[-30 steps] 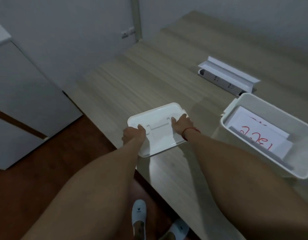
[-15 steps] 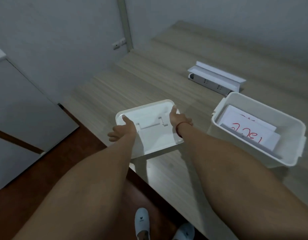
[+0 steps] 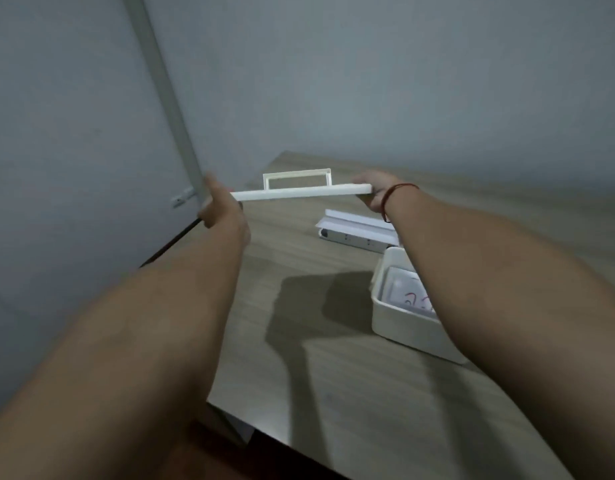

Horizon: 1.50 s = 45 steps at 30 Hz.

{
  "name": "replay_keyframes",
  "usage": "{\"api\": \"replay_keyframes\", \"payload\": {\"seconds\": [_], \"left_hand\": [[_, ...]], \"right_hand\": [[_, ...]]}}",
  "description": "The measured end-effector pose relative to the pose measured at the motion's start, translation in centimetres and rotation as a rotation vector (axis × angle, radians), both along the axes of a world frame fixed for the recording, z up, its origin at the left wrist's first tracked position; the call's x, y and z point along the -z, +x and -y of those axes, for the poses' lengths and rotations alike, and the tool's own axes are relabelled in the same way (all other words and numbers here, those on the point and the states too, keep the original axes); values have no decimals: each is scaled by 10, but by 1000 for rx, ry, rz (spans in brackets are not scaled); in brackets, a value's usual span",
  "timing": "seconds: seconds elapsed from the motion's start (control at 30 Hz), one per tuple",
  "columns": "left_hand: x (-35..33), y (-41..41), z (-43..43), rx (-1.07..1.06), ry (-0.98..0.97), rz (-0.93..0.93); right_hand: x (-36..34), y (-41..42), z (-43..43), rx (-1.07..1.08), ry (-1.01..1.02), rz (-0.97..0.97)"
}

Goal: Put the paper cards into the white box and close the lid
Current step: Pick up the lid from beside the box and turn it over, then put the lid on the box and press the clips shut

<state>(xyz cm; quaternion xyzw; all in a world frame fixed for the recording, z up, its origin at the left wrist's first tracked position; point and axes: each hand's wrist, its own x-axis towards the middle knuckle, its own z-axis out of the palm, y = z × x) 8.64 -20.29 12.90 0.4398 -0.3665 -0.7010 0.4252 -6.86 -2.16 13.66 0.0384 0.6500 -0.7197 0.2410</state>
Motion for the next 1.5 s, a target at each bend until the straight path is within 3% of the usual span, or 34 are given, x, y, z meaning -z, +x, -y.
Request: {"api": "replay_keyframes", "payload": {"seconds": [0.07, 0.17, 0.4, 0.7, 1.1, 1.5], "left_hand": [[5, -19, -14, 126, -77, 152], [17, -42, -44, 368, -187, 353], [47, -81, -116, 600, -436, 658], [83, -101, -194, 822, -572, 673], [137, -97, -207, 890, -666, 904], [160, -109, -204, 937, -587, 957]], "right_hand": [[10, -16, -19, 4, 30, -21], [30, -26, -59, 188, 36, 2], [39, 11, -156, 401, 346, -147], [89, 32, -226, 634, 580, -116], [144, 28, -234, 553, 674, -115], [169, 22, -230, 499, 772, -59]]}}
